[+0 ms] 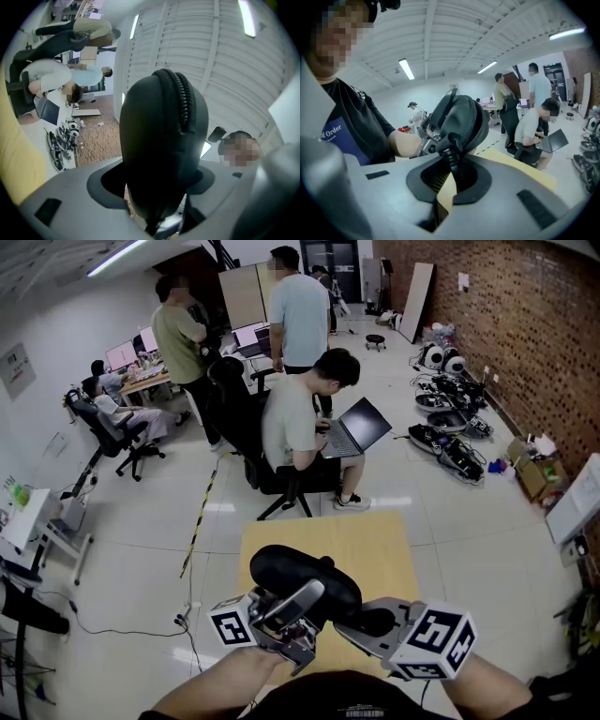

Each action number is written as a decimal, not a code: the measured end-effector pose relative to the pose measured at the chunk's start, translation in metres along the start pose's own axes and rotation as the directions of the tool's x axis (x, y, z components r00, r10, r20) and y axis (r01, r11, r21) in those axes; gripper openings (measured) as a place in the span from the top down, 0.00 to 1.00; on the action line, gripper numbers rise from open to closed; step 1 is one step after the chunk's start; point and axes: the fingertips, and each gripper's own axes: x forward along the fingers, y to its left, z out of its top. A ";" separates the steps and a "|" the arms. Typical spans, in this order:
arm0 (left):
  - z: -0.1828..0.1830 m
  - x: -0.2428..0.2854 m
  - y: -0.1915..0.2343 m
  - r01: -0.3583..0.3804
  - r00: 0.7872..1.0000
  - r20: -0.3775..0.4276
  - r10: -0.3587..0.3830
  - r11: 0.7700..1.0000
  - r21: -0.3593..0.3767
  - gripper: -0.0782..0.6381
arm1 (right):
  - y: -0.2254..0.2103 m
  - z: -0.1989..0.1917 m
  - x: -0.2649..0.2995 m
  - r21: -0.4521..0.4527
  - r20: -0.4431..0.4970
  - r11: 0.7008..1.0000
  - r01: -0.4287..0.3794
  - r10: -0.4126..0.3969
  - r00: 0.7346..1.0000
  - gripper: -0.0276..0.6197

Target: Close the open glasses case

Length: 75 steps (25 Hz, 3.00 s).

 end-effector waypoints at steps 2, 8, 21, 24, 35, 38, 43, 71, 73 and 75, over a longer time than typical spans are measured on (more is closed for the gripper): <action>0.002 0.001 -0.002 0.004 1.000 0.008 -0.004 1.000 0.005 0.50 | 0.001 0.001 -0.001 -0.025 0.012 1.000 0.010 -0.010 1.000 0.98; -0.002 -0.001 -0.004 -0.011 0.994 -0.110 0.016 0.999 0.042 0.52 | 0.002 -0.003 -0.001 -0.143 -0.059 0.987 0.072 -0.081 0.995 0.98; -0.020 -0.014 0.011 -0.090 0.952 -0.287 0.103 0.994 0.058 0.53 | -0.014 -0.021 -0.020 -0.397 -0.109 0.886 0.242 -0.307 0.946 0.98; -0.033 -0.018 0.012 -0.091 0.939 -0.327 0.105 0.994 0.057 0.53 | -0.020 -0.014 -0.027 -0.491 -0.081 0.821 0.290 -0.374 0.924 0.98; -0.135 -0.041 0.030 0.064 0.491 -0.820 0.295 0.926 0.371 0.53 | -0.027 -0.002 -0.027 -0.698 -0.078 0.659 0.280 -0.459 0.885 0.98; -0.148 -0.056 0.044 0.095 0.345 -0.864 0.367 0.902 0.421 0.53 | -0.029 -0.001 -0.026 -0.725 -0.096 0.639 0.257 -0.463 0.881 0.98; -0.152 -0.080 0.069 0.169 0.125 -0.859 0.497 0.843 0.512 0.53 | -0.032 -0.011 -0.020 -0.750 -0.141 0.626 0.212 -0.465 0.874 0.98; -0.181 -0.138 0.089 0.173 -0.171 -0.849 0.500 0.864 0.474 0.53 | -0.011 -0.034 0.016 -0.880 -0.269 0.474 -0.020 -0.464 0.844 0.96; -0.183 -0.140 0.088 0.162 -0.163 -0.853 0.496 0.866 0.473 0.53 | -0.009 -0.034 0.018 -0.877 -0.267 0.480 -0.018 -0.458 0.848 0.95; -0.184 -0.139 0.087 0.155 -0.144 -0.856 0.497 0.866 0.476 0.53 | -0.009 -0.033 0.017 -0.863 -0.260 0.505 0.000 -0.445 0.857 0.95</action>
